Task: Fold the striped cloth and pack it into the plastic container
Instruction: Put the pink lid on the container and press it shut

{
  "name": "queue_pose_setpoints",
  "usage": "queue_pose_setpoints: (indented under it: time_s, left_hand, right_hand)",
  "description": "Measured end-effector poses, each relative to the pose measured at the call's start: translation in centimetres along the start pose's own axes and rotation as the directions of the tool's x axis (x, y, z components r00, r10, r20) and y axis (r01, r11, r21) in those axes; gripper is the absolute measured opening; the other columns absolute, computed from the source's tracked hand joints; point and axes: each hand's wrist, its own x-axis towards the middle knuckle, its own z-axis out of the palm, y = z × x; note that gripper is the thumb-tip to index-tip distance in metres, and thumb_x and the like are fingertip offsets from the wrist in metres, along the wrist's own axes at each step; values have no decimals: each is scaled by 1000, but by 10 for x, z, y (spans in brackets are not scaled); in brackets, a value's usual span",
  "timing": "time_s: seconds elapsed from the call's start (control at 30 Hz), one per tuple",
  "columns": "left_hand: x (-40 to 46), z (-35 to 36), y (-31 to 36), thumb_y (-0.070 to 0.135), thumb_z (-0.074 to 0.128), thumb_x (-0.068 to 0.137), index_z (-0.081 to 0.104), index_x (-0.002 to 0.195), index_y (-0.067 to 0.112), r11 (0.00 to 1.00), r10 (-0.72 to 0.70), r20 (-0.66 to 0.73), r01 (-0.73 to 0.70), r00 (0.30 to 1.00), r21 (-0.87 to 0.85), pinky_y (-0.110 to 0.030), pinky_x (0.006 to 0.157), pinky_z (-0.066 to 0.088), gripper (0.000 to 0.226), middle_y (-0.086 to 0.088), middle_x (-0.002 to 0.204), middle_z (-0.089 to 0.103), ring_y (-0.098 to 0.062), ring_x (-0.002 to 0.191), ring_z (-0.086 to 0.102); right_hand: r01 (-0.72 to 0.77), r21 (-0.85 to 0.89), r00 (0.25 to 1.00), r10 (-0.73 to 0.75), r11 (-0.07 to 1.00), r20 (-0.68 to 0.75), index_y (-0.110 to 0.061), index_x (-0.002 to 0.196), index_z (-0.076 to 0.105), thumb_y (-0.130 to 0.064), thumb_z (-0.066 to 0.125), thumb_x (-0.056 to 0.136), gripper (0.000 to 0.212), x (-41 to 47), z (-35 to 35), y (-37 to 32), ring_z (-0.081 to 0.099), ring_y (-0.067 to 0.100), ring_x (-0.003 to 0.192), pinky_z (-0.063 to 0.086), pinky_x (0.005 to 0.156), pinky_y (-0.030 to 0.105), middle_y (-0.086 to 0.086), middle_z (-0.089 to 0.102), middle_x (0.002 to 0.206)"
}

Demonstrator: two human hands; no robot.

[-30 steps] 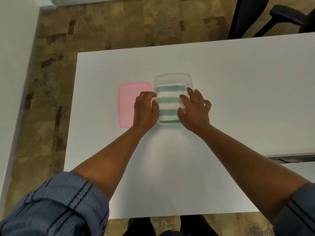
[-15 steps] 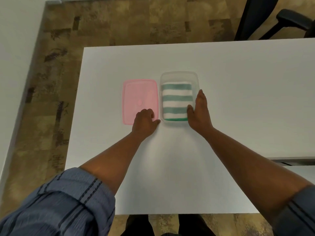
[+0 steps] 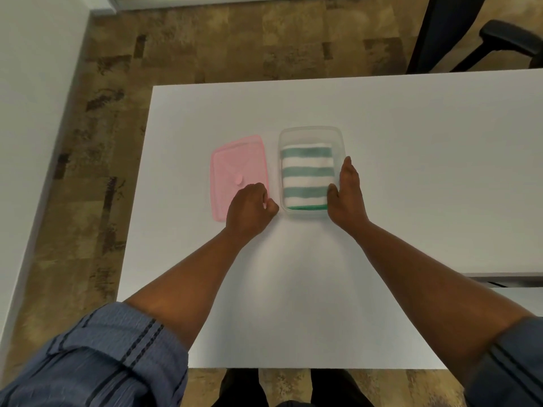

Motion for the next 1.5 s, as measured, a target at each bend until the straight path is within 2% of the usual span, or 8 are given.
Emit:
queue_pose_setpoints:
  time_s: [0.33,0.53,0.8,1.0,1.13,1.2,1.33,1.5]
  left_hand:
    - [9,-49,39,9,52,85,37,68,13,998,33,-250,-45,968,-42,-32,50,26,23,4,60,37,-20,55,35]
    - [7,-80,88,7,57,80,33,63,17,926,3,-413,-158,911,-342,-29,49,29,31,8,56,31,-11,52,28]
    - [0,-93,118,6,58,81,34,63,19,556,-324,-280,-58,904,-829,-24,48,34,33,3,60,35,-13,54,33]
    - [0,-77,104,6,60,87,48,72,15,37,-505,79,113,859,-993,-28,60,43,21,2,66,49,-15,62,50]
    - [-6,-61,92,8,57,91,48,72,15,-163,-464,198,137,864,-977,-24,53,44,22,1,63,46,-12,56,48]
    - [-9,-52,87,8,55,94,47,74,15,-204,-450,241,164,860,-965,-25,54,46,22,0,62,47,-13,57,47]
    - [-16,-42,84,8,51,98,46,80,14,-122,-445,269,240,854,-963,-27,54,53,20,-6,74,50,-17,64,53]
    - [-28,-21,79,16,48,101,57,113,22,431,-467,108,333,877,-838,-34,79,59,16,3,105,62,-15,90,63]
  right_hand:
    - [7,29,1000,-7,1000,10,1,158,8,-11,41,103,65,-11,0,-2,20,31,152,17,115,25,19,21,164]
    - [-17,56,1000,16,998,17,1,158,10,-20,37,100,67,-18,3,-6,23,32,150,19,115,26,20,25,163]
    - [-71,105,996,66,992,56,-3,159,7,-15,41,106,64,-26,7,-11,19,29,152,14,118,27,17,20,165]
    - [-279,409,958,280,869,60,-19,159,20,-44,36,107,60,-29,-2,-31,14,18,155,15,126,47,1,12,169]
    - [-338,511,919,395,790,-3,-42,132,55,-77,31,89,60,-27,-11,-40,40,20,141,23,121,54,-8,46,153]
    - [-336,641,909,415,690,31,-35,128,63,-81,27,88,71,-22,-17,-44,52,19,130,30,117,49,-6,61,139]
    - [-285,745,919,393,602,34,-11,122,65,-39,49,104,37,-9,-31,-47,61,11,89,46,80,22,-3,69,104]
    - [-281,670,922,387,687,-10,-15,123,64,-20,53,103,23,-2,-26,-39,62,1,79,50,65,12,-8,68,100]
